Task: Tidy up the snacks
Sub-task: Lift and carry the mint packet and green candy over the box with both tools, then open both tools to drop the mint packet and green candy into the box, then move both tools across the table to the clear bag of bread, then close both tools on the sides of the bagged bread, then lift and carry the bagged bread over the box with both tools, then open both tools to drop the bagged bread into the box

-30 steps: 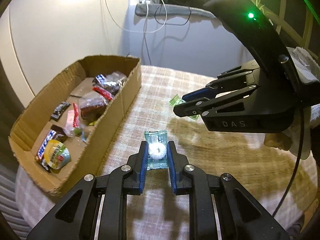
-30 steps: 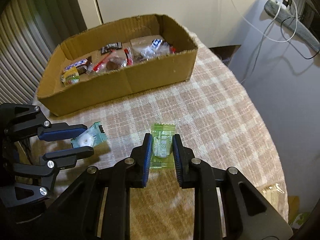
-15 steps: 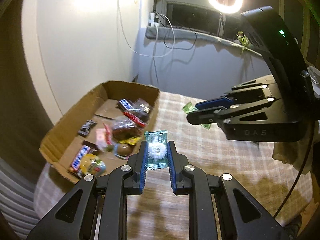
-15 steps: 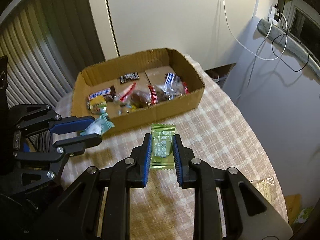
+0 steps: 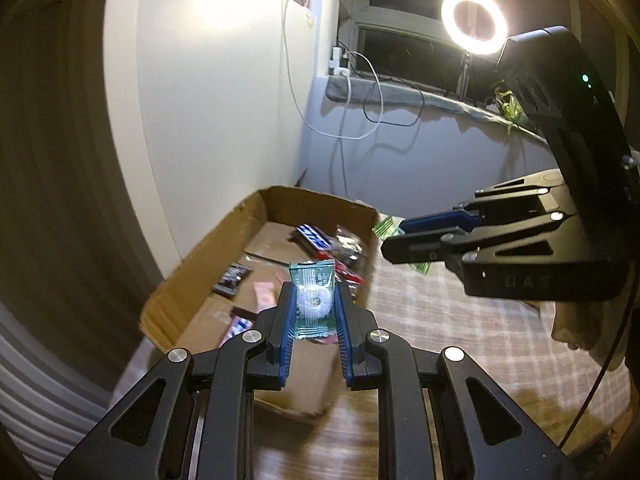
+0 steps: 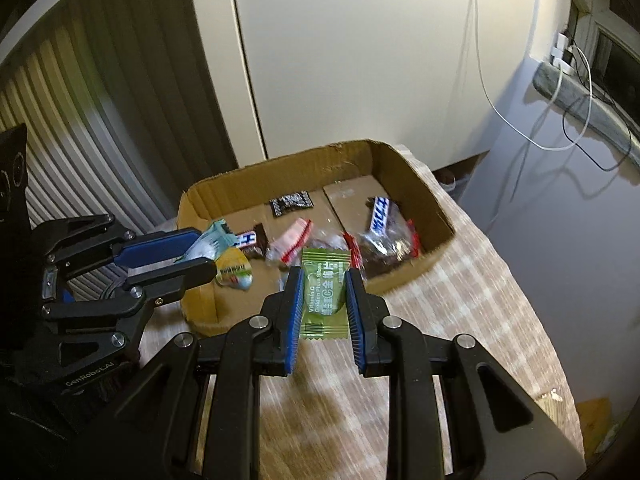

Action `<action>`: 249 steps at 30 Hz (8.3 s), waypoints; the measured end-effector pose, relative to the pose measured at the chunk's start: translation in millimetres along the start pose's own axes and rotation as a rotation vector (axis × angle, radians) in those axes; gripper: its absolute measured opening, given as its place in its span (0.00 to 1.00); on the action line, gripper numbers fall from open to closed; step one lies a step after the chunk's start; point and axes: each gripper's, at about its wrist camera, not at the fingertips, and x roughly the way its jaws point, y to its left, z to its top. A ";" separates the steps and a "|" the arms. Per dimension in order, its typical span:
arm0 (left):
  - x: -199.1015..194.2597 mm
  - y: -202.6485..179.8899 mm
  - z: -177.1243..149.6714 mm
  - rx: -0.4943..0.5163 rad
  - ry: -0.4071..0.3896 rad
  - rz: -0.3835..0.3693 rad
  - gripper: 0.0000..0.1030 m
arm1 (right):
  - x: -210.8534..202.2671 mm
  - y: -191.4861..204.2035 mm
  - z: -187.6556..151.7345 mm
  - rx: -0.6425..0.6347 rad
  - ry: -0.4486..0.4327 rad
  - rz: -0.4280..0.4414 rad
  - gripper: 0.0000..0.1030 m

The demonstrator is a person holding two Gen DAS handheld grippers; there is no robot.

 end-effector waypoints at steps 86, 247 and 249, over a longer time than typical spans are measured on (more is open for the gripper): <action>16.5 40.2 15.5 -0.017 0.008 0.057 0.79 | 16.9 4.9 37.4 0.045 -0.084 -0.194 0.88; 18.2 78.0 11.5 -0.035 0.085 -0.067 0.53 | 45.9 -1.1 17.3 0.455 -0.105 -0.004 0.68; 16.9 75.0 12.8 -0.036 0.080 -0.058 0.53 | 39.2 3.4 15.8 0.439 -0.114 -0.021 0.72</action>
